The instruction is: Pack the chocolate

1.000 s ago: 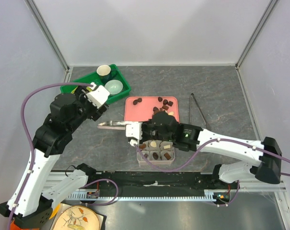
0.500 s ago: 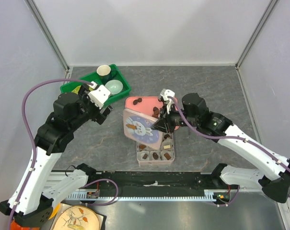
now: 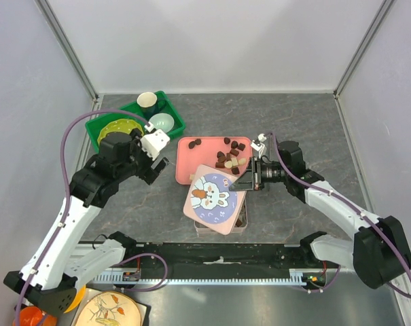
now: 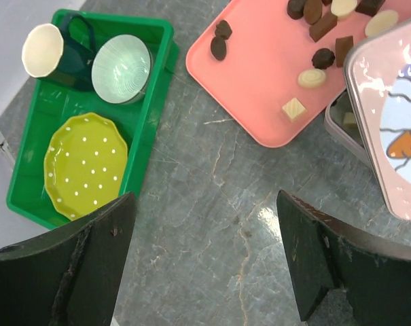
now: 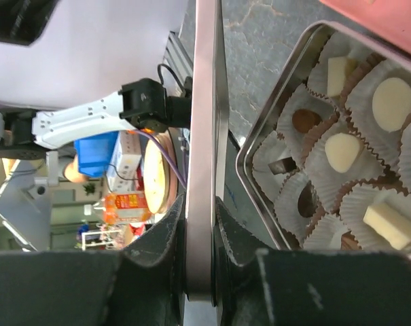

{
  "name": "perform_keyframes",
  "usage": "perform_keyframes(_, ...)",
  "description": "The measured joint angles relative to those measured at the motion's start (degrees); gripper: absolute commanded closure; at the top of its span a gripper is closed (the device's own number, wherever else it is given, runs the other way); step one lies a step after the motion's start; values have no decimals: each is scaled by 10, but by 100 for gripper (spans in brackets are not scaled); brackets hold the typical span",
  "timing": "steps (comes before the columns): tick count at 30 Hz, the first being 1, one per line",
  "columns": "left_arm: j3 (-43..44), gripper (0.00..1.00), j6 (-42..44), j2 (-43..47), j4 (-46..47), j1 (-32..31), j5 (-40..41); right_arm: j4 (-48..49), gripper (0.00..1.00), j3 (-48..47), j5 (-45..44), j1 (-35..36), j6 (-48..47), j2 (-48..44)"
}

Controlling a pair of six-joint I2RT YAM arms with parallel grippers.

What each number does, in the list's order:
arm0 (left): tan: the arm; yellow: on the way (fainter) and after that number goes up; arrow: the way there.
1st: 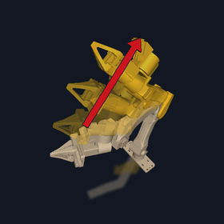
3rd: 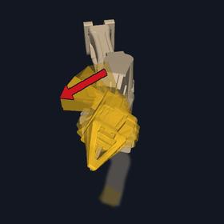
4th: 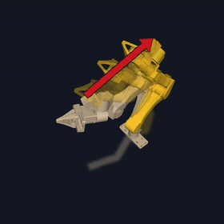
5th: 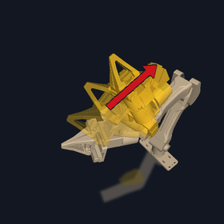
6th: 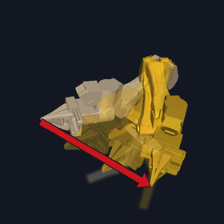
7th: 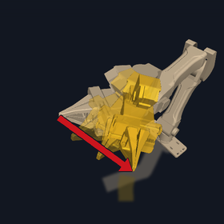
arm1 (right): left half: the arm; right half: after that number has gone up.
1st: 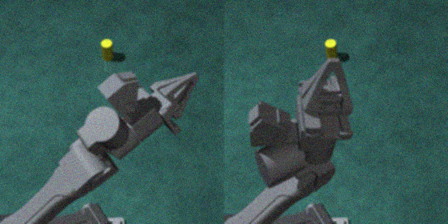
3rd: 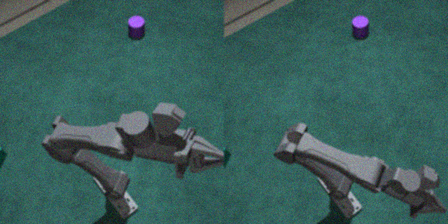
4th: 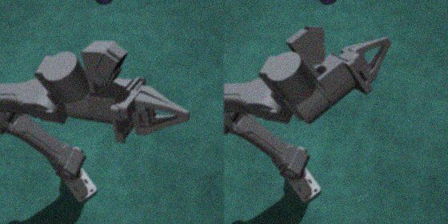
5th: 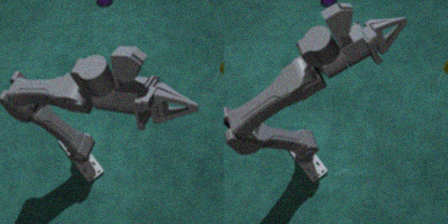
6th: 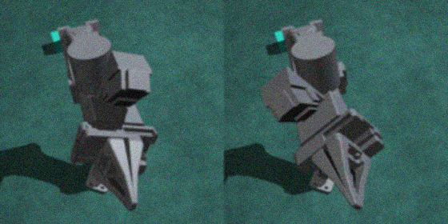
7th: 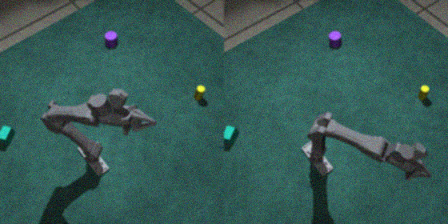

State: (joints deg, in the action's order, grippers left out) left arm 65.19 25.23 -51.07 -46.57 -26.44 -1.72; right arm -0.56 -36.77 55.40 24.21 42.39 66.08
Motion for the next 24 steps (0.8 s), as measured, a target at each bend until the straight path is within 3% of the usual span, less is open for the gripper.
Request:
perform_keyframes(8, -29, 11, -1, 0, 2, 0, -16, 42, 100, 13, 12, -27, 11, 57)
perform_keyframes(11, -50, 12, -1, 1, 2, 0, -33, 21, 91, 13, -2, -31, -3, 75)
perform_keyframes(19, -108, 15, 5, 2, -2, 0, -88, -68, 84, 13, -43, -47, -37, 93)
perform_keyframes(24, -131, 16, 18, 0, -6, 0, -128, -93, 71, 0, -50, -49, -67, 105)
